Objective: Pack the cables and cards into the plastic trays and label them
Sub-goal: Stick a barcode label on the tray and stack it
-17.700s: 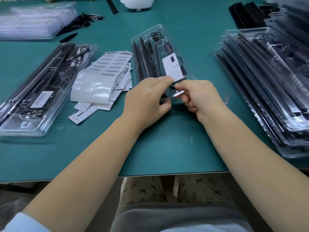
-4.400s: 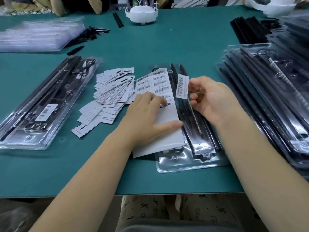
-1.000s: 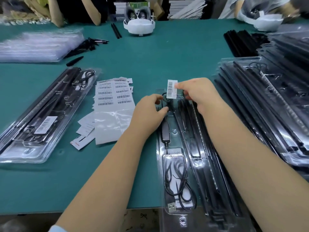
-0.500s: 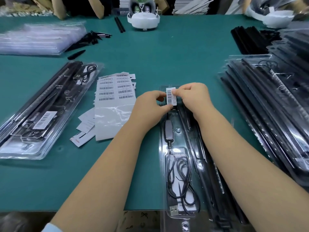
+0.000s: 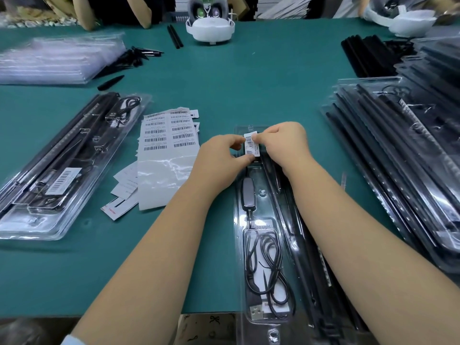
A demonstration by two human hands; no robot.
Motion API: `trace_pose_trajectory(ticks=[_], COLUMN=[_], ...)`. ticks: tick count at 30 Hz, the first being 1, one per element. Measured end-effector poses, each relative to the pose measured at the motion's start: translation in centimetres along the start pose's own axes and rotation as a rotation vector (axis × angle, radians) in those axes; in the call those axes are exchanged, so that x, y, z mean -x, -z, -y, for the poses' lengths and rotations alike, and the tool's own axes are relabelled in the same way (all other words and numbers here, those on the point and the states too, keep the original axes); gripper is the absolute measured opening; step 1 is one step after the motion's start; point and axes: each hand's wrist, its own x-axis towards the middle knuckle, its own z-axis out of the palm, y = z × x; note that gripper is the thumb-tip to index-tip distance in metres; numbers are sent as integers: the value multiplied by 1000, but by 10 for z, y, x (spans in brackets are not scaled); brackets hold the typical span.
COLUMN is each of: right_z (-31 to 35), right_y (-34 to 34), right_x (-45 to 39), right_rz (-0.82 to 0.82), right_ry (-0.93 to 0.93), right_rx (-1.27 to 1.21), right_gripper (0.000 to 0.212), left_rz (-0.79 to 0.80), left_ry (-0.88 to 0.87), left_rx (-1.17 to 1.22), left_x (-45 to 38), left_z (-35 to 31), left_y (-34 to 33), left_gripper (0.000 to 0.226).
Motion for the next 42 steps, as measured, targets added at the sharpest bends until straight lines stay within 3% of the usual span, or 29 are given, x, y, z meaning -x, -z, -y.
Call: trace_pose_trajectory(ticks=[8, 10, 14, 18, 20, 24, 29, 32, 35, 42], right_z=[4, 6, 10, 8, 6, 0, -5, -5, -4, -6], right_y=[1, 1, 0, -5, -7, -11, -3, 0, 2, 2], right_x=[0, 1, 0, -3, -4, -5, -6, -6, -6, -7], right_rz=[23, 39, 59, -26, -72, -73, -50, -97, -128, -117], right_ry=[50, 81, 91, 101, 71, 160, 187, 116, 56, 58], right_rx=[156, 255, 380, 348, 242, 320, 103, -199, -382, -375], right_gripper=[25, 17, 24, 29, 50, 24, 29, 26, 29, 28], left_rz=[6, 7, 9, -2, -4, -12, 101, 282, 361, 299], left_ry=[0, 4, 28, 23, 20, -3, -108, -110, -152, -90], left_rx=[-34, -54, -60, -71, -74, -68, -379, -470, -516, -548], left_x=[0, -1, -1, 1, 2, 4, 7, 4, 0, 9], left_z=[0, 0, 0, -2, -3, -3, -4, 0, 7, -1], left_y=[-1, 0, 1, 1, 1, 0, -9, -13, -12, -17], left_gripper=[30, 24, 5, 24, 25, 5, 50, 59, 64, 88])
